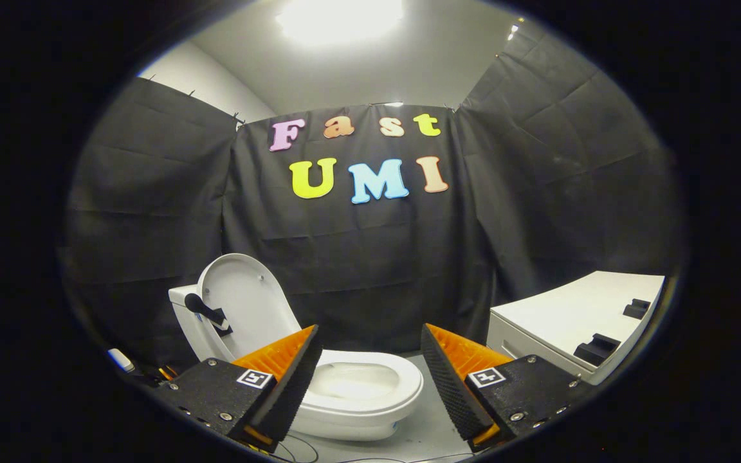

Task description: Open the toilet lid.

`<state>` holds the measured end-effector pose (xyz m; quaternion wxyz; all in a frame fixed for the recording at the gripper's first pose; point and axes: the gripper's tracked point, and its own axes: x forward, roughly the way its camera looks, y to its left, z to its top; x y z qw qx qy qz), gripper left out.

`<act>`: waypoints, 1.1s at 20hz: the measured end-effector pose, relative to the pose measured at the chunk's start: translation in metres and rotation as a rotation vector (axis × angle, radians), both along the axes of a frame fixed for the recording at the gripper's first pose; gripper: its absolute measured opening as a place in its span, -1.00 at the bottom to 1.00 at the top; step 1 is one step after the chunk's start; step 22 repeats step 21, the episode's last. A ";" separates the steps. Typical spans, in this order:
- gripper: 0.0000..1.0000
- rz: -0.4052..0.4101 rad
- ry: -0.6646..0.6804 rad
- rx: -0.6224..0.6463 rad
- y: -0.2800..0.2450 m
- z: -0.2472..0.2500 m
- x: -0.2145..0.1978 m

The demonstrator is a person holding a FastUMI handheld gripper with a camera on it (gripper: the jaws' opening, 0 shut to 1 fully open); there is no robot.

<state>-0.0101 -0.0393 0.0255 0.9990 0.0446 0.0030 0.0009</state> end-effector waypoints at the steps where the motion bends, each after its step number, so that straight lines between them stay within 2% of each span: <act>1: 0.89 0.000 0.001 -0.003 0.001 -0.001 0.000; 5: 0.89 0.009 0.038 -0.003 0.004 -0.012 0.003; 22: 0.89 0.019 0.015 -0.013 0.007 -0.015 0.005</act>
